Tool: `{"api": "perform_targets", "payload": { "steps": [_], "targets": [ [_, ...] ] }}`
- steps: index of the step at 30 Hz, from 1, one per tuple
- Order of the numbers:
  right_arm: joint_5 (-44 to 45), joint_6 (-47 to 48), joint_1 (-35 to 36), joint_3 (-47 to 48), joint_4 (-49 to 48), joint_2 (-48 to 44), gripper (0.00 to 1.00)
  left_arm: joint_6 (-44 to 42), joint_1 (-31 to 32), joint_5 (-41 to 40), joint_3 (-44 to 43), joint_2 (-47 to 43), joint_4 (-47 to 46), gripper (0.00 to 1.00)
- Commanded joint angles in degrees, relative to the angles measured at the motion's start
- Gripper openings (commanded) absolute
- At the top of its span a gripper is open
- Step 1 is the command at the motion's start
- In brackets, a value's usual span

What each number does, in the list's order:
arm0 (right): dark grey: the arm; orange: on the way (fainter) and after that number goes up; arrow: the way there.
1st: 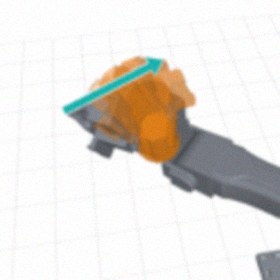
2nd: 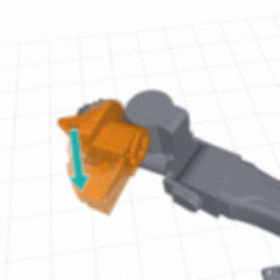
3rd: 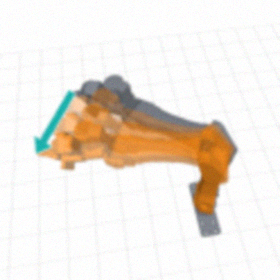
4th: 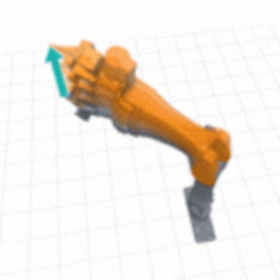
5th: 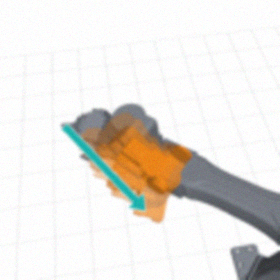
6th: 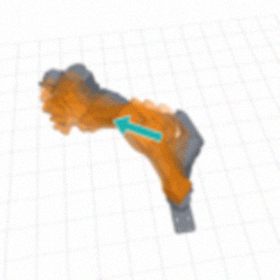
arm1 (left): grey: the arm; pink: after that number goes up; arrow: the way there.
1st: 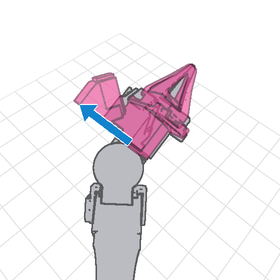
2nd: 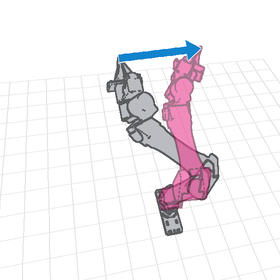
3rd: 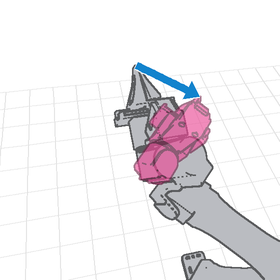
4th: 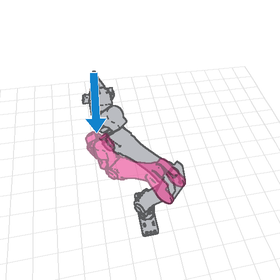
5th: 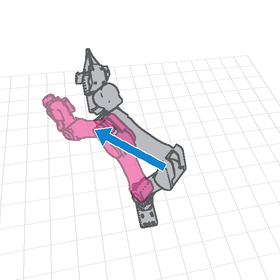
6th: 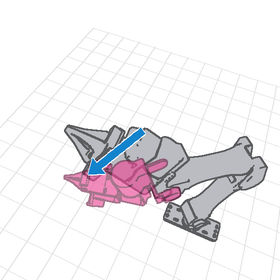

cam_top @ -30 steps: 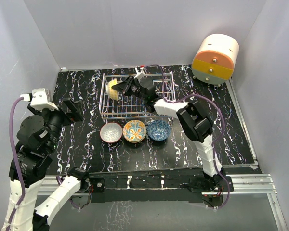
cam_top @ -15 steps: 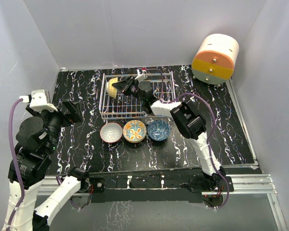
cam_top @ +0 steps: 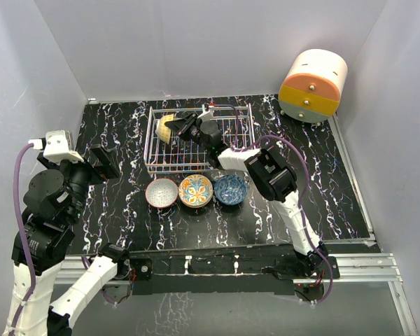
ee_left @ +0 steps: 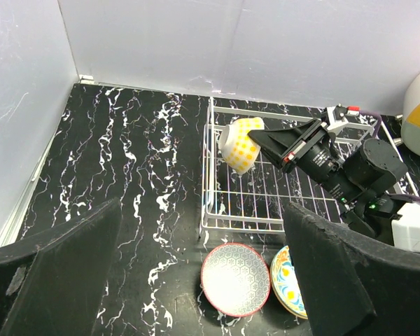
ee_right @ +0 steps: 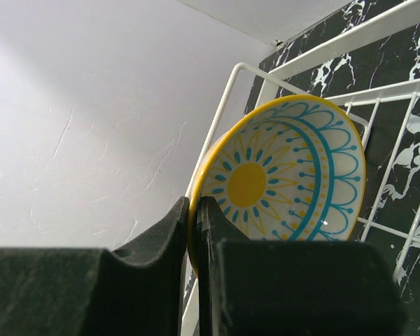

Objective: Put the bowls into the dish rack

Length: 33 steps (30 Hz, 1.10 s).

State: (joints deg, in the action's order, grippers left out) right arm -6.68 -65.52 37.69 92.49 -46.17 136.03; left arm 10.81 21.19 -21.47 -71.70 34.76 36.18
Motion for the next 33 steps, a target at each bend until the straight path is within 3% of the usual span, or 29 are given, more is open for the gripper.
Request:
{"api": "perform_targets", "payload": {
  "steps": [1, 7, 19, 28, 33],
  "targets": [
    [2.92, -0.69, -0.26, 0.89, -3.53, -0.13, 0.08, -1.09, 0.25, -0.58, -1.97, -0.42, -0.04, 0.97],
    [5.37, -1.99, -0.46, -2.75, -1.48, -2.31, 0.08, -1.15, 0.26, -0.76, -2.09, -0.31, 0.1, 0.97],
    [8.66, -6.05, -1.04, -8.59, 4.43, -5.67, 0.19, -0.8, 0.26, -1.02, -2.15, -0.05, 0.06, 0.97],
    [8.06, -7.24, -2.2, -11.62, 6.93, -7.24, 0.37, -0.24, 0.26, -0.63, -1.25, -0.05, -0.15, 0.97],
    [8.43, -5.39, -2.45, -9.78, 13.23, -8.58, 0.42, -0.02, 0.26, -0.6, -1.12, -0.2, -0.21, 0.97]
  ]
}}
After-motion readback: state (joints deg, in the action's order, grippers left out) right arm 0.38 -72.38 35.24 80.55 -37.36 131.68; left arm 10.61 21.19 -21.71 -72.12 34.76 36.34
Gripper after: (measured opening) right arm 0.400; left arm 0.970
